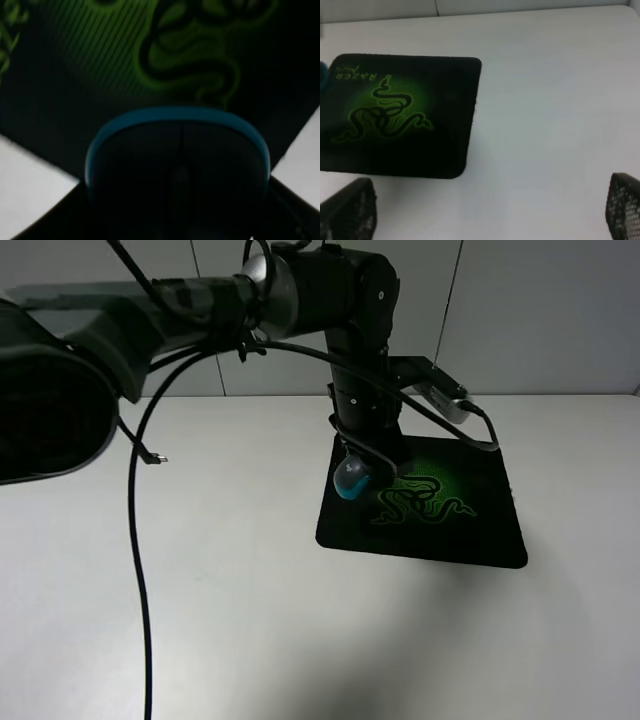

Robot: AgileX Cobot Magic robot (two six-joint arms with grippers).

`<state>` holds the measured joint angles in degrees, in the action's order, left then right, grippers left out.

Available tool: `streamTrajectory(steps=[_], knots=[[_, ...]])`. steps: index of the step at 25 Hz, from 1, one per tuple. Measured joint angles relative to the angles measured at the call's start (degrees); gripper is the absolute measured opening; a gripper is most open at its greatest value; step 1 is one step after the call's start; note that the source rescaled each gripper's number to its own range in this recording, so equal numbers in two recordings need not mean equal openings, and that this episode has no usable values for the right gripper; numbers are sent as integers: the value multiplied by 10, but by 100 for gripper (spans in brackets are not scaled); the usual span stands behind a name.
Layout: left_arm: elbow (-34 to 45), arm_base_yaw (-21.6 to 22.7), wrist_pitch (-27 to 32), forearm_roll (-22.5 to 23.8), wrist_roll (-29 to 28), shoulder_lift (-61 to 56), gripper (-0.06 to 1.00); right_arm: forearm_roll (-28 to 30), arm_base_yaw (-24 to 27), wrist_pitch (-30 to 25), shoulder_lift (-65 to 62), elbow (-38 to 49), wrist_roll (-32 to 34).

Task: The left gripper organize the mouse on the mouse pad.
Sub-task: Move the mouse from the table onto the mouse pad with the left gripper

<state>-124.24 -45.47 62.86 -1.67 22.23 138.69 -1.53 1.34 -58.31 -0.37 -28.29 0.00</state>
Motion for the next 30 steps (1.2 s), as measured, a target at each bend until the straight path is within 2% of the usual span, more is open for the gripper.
streamTrajectory(steps=[8, 24, 30], knots=[[-90, -9, -5, -26, -5, 78, 0, 0, 0, 0, 0, 0, 0], [-99, -9, -106, -46, -5, 113, 0, 0, 0, 0, 0, 0, 0], [-99, -9, -118, -46, -5, 113, 0, 0, 0, 0, 0, 0, 0]])
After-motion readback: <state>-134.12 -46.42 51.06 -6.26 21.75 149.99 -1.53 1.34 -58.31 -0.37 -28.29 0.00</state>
